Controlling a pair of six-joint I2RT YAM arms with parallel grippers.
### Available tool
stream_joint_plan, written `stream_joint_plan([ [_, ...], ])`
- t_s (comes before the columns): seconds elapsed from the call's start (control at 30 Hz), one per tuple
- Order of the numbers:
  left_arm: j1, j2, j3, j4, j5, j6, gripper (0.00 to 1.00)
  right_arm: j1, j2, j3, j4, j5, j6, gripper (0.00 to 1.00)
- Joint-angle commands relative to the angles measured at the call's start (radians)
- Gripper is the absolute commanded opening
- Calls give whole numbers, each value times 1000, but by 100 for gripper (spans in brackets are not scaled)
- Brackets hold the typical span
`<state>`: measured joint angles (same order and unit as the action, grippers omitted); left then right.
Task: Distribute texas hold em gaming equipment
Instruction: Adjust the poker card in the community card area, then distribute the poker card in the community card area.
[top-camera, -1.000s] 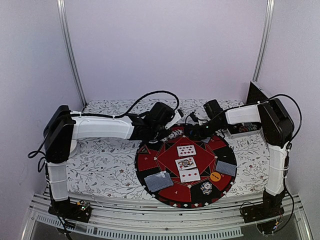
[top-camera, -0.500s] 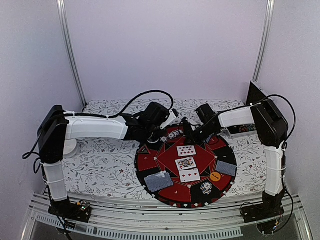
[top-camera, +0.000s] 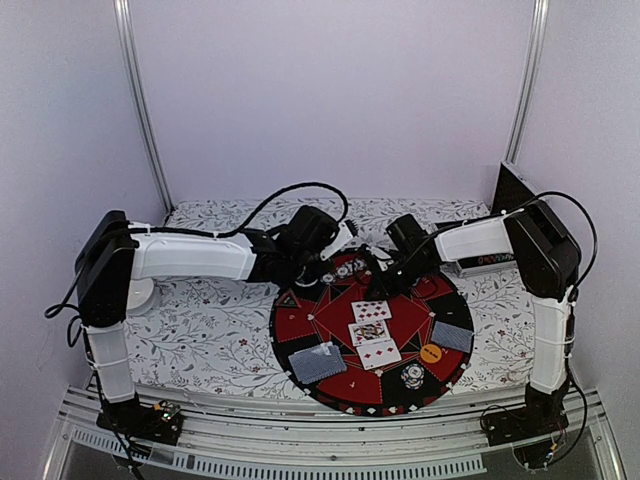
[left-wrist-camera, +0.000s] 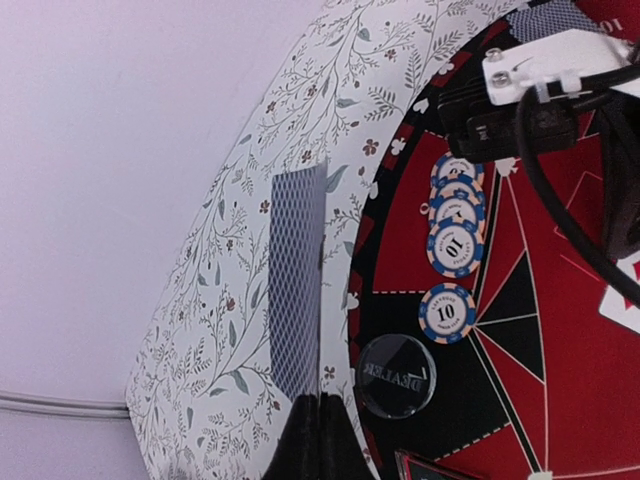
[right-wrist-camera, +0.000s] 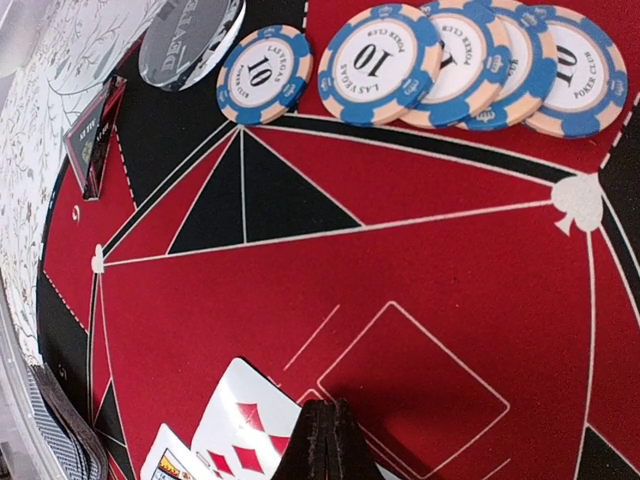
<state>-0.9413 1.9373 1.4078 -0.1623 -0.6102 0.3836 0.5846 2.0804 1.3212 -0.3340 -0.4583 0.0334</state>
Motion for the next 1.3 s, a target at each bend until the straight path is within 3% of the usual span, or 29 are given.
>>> stream_joint_plan([
  [0.0,-8,-5,-33,78,28,87,0,1,-76,-38,-58,2,60,2],
  [0.27,-25,131,16,259,75,340,0,-136,-409,-179,76,16,202,3],
  [0.47,-43,311,109,331,63,496,0,-183,-529,-262,75,55,209,3],
  [0.7,-60,409,219,279,77,510,0,-189,-568,-320,77,34,215,3],
  [1.13,-89,447,236,182,88,524,0,-191,-586,-333,87,11,221,3],
  [1.2,-91,444,236,169,92,517,3,-191,-588,-335,86,10,222,3],
  [1.27,-91,443,238,154,93,511,13,-190,-590,-338,88,4,224,3],
])
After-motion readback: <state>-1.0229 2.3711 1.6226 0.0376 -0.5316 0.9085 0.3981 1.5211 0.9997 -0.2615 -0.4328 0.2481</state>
